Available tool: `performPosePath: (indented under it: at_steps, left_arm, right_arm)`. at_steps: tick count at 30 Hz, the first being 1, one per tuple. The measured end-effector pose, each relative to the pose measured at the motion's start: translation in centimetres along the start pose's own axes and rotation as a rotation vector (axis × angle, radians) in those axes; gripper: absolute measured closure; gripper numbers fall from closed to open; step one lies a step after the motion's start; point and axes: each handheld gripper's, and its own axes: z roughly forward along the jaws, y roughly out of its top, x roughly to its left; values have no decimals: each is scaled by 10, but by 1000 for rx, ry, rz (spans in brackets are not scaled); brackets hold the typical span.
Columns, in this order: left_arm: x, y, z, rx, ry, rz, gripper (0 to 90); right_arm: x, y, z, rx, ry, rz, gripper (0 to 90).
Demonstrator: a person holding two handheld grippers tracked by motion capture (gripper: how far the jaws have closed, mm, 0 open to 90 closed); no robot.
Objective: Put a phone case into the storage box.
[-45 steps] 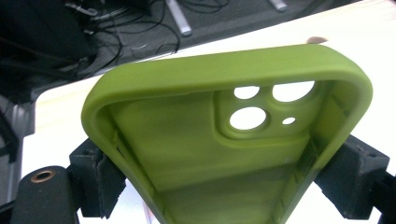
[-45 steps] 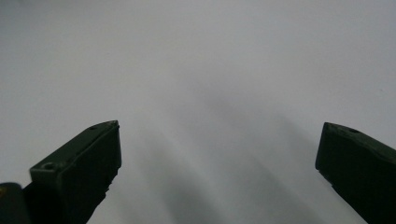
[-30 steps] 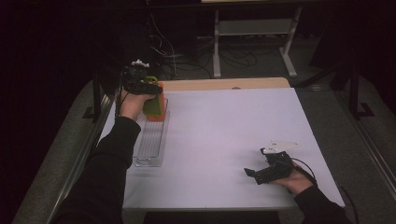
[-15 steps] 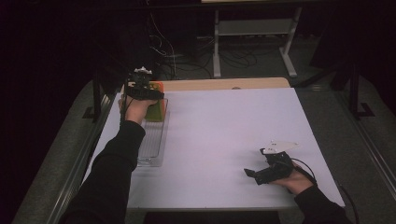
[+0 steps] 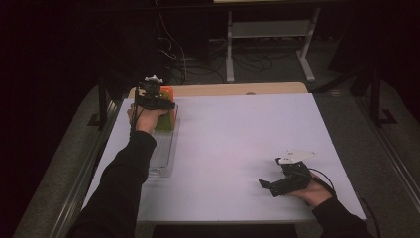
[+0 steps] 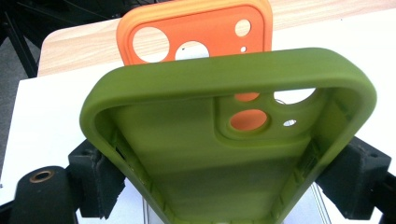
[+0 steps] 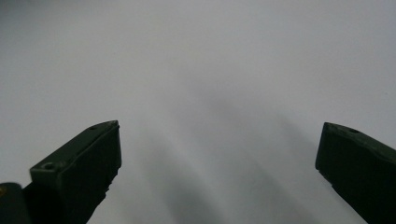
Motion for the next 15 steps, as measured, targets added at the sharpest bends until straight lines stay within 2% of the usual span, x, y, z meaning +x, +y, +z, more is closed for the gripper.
performPosePath:
  at_steps: [8, 15]
  left_arm:
    - [1, -4, 6, 5, -1, -11, 130]
    - [0, -4, 9, -13, 2, -16, 126]
  right_arm:
    - [0, 0, 0, 0, 2, -2, 0]
    - [0, 0, 0, 0, 3, -2, 0]
